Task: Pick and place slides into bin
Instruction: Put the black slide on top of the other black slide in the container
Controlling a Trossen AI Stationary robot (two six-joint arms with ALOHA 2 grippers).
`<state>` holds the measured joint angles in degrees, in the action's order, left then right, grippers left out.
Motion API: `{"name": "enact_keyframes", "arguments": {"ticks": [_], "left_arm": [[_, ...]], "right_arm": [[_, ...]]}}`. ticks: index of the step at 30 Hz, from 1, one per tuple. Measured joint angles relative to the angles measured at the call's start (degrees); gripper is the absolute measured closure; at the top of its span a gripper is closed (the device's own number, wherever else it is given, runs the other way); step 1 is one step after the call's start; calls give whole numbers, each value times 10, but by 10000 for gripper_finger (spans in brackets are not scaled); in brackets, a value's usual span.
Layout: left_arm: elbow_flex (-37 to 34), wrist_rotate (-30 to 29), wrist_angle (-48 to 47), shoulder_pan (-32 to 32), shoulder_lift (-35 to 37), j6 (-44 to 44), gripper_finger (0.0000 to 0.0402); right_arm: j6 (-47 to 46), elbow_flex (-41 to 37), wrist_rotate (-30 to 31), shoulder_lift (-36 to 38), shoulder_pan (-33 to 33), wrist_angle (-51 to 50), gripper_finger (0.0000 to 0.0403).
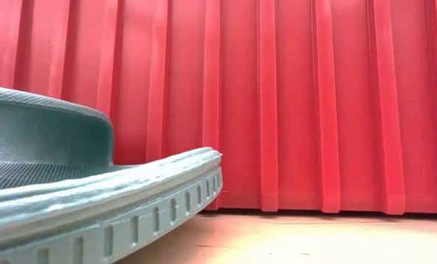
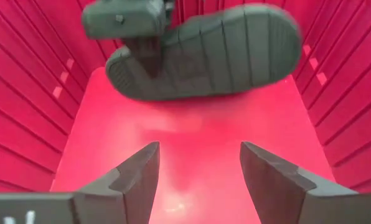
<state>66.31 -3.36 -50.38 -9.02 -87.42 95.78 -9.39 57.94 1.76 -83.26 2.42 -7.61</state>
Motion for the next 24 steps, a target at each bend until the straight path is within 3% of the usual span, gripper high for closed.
{"name": "enact_keyframes", "arguments": {"ticks": [7,24], "left_arm": [[4,-5,-101,2,0,8,326],[5,18,-94,2,-47,-32,319]], "right_arm": [[0,0,-1,0,0,0,174],[-16,0,-3,0,0,-1,174]]}}
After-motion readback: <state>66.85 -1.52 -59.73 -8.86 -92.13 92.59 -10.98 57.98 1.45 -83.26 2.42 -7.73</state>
